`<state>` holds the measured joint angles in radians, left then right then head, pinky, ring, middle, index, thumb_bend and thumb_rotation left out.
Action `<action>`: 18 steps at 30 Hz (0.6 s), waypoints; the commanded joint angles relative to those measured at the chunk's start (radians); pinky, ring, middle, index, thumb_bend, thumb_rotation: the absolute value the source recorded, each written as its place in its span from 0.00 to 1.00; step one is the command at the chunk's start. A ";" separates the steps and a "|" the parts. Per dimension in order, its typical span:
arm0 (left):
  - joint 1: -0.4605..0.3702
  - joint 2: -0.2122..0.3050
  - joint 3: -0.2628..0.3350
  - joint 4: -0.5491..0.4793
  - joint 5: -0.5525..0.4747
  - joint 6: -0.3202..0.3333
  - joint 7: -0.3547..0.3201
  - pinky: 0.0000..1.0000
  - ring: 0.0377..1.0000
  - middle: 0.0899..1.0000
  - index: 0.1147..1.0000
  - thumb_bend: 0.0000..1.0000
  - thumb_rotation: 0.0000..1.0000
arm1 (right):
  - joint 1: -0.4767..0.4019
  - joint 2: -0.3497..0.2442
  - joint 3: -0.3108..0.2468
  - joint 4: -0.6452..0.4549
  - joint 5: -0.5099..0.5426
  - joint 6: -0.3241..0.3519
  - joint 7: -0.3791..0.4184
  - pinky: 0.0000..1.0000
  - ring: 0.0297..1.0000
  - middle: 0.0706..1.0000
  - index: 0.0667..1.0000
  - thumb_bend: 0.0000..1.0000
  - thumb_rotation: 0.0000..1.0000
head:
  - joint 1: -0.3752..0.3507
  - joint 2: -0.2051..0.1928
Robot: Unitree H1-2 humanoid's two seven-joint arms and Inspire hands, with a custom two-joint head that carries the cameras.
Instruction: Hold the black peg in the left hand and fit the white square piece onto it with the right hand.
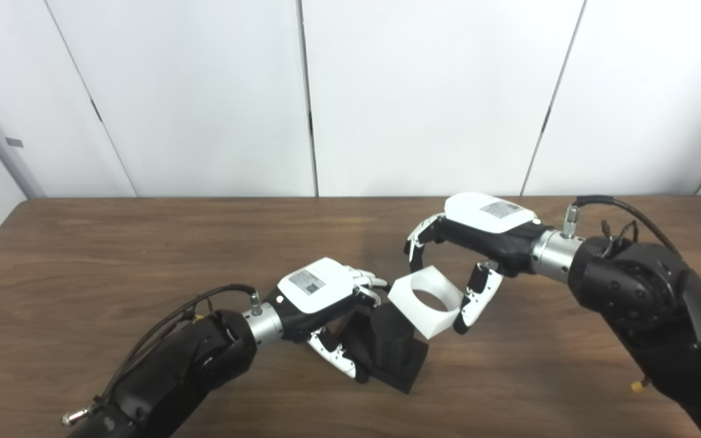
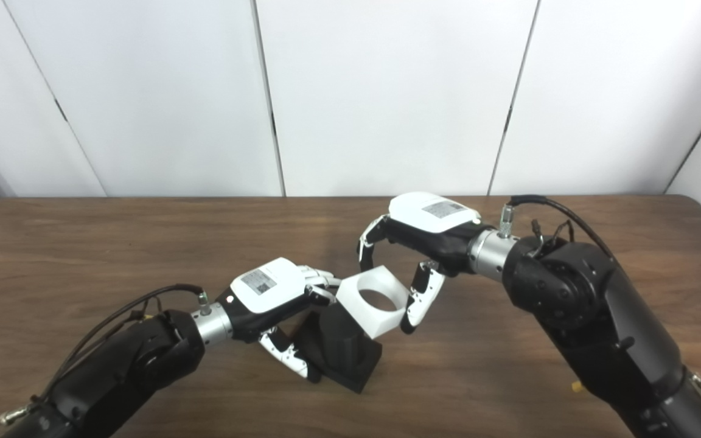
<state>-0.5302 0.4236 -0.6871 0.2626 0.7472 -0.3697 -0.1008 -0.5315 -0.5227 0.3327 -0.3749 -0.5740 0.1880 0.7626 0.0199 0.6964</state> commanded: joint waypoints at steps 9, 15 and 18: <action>0.041 -0.008 -0.049 0.028 0.078 0.009 -0.090 0.82 0.87 0.86 0.43 0.52 0.08 | -0.002 0.034 -0.003 -0.018 -0.003 -0.021 -0.035 0.72 0.81 0.74 0.44 0.52 0.13 | 0.001 0.001; 0.043 -0.010 -0.050 0.022 0.073 0.015 -0.103 0.82 0.88 0.86 0.43 0.52 0.08 | 0.010 0.044 0.001 0.000 0.007 -0.039 -0.052 0.73 0.81 0.74 0.44 0.52 0.13 | 0.002 0.001; 0.045 -0.011 -0.050 0.014 0.079 0.019 -0.106 0.82 0.87 0.86 0.43 0.52 0.08 | 0.011 0.050 0.004 0.001 0.005 -0.029 -0.051 0.74 0.81 0.74 0.44 0.52 0.13 | 0.004 0.007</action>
<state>-0.5304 0.4189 -0.6862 0.2554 0.7482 -0.3634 -0.1157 -0.4950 -0.4737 0.3448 -0.3626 -0.5747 0.1812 0.7363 0.0215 0.7010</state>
